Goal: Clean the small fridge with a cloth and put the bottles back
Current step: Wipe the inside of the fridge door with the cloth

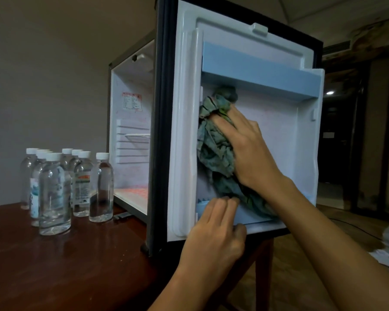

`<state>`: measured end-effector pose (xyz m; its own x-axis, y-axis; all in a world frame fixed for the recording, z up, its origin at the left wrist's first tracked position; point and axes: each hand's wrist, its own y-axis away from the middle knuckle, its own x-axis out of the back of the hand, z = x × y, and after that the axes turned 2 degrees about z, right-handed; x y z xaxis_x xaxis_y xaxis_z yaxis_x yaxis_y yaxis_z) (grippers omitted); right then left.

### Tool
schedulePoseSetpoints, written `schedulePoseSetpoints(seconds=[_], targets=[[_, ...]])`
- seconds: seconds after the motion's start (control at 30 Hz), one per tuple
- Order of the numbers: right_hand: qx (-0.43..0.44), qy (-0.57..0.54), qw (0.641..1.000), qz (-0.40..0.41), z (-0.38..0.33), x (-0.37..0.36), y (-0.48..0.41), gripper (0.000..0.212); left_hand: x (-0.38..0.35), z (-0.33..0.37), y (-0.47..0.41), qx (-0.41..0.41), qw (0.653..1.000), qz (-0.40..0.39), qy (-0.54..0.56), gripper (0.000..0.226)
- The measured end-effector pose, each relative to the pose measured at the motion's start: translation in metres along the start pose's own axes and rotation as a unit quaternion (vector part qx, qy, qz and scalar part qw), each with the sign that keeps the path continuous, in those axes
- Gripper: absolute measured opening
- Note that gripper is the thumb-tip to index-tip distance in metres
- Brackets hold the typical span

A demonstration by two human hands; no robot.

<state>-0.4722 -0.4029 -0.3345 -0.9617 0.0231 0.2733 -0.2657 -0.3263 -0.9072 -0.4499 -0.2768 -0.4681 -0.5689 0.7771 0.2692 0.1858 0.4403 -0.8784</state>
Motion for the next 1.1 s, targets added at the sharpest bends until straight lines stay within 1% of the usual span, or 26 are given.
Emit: schedulePoseSetpoints(seconds=[0.07,0.13,0.2,0.27,0.3,0.37,0.4,0.43,0.53,0.6,0.63,0.67,0.7,0.77,0.8,0.87,0.93,1.0,1.07,1.1], targets=[[-0.008,-0.011,1.000,0.016,0.004,0.003,-0.007,0.052,0.000,-0.001,0.000,0.001,1.000,-0.007,0.000,0.026],[-0.040,-0.023,0.999,0.026,0.005,0.003,-0.010,0.061,0.000,-0.002,0.001,0.003,1.000,-0.016,0.004,0.027],[-0.082,-0.030,0.996,0.029,0.011,0.001,-0.007,0.068,0.000,-0.002,0.001,0.005,1.000,-0.020,0.008,0.028],[-0.144,-0.045,0.987,0.060,0.027,0.003,0.004,0.064,0.000,-0.001,0.001,0.005,1.000,-0.023,0.009,0.028],[-0.192,-0.053,0.976,0.082,0.039,0.008,0.012,0.060,0.000,-0.001,0.001,0.004,1.000,-0.024,0.008,0.028],[-0.298,-0.083,0.943,0.124,0.062,0.019,0.029,0.053,0.000,0.000,0.000,0.000,1.000,-0.025,0.001,0.028],[-0.338,-0.109,0.924,0.140,0.070,0.022,0.035,0.051,0.000,0.000,0.000,-0.002,1.000,-0.026,-0.002,0.027],[-0.358,-0.125,0.913,0.149,0.073,0.022,0.038,0.052,-0.001,0.000,0.000,-0.003,1.000,-0.028,-0.003,0.027],[-0.357,-0.110,0.913,0.163,0.070,0.015,0.033,0.060,0.001,-0.001,-0.001,-0.005,0.999,-0.036,0.004,0.028],[-0.365,-0.123,0.903,0.190,0.058,0.012,0.022,0.066,0.002,-0.001,-0.001,-0.003,0.999,-0.036,0.016,0.030],[-0.357,-0.134,0.902,0.202,0.047,0.010,0.014,0.064,0.002,0.000,-0.001,0.000,0.999,-0.032,0.019,0.030],[-0.333,-0.145,0.909,0.204,0.033,0.006,0.005,0.059,0.002,-0.001,-0.002,0.003,0.999,-0.026,0.018,0.031],[-0.291,-0.148,0.925,0.194,0.015,0.000,-0.005,0.056,0.001,-0.001,-0.002,0.004,1.000,-0.019,0.016,0.030],[-0.190,-0.129,0.962,0.147,-0.020,-0.012,-0.023,0.055,-0.001,-0.003,-0.001,-0.002,1.000,-0.006,0.016,0.028],[-0.159,-0.118,0.972,0.124,-0.032,-0.015,-0.027,0.054,-0.002,-0.004,-0.001,-0.006,1.000,-0.003,0.017,0.027],[-0.126,-0.114,0.982,0.077,-0.032,-0.014,-0.026,0.053,-0.002,-0.004,-0.001,-0.011,1.000,-0.005,0.015,0.028],[-0.095,-0.097,0.990,0.030,-0.013,-0.008,-0.009,0.056,-0.001,-0.003,0.000,-0.009,1.000,-0.008,0.015,0.029],[-0.103,-0.076,0.992,0.011,0.015,-0.001,0.012,0.057,0.000,-0.002,-0.001,-0.005,1.000,-0.013,0.020,0.030],[-0.166,-0.085,0.982,0.039,0.041,0.003,0.032,0.054,0.000,-0.002,-0.001,-0.001,0.999,-0.023,0.022,0.031],[-0.214,-0.096,0.970,0.064,0.051,0.006,0.040,0.051,0.000,-0.003,-0.001,0.000,0.999,-0.028,0.021,0.031]])
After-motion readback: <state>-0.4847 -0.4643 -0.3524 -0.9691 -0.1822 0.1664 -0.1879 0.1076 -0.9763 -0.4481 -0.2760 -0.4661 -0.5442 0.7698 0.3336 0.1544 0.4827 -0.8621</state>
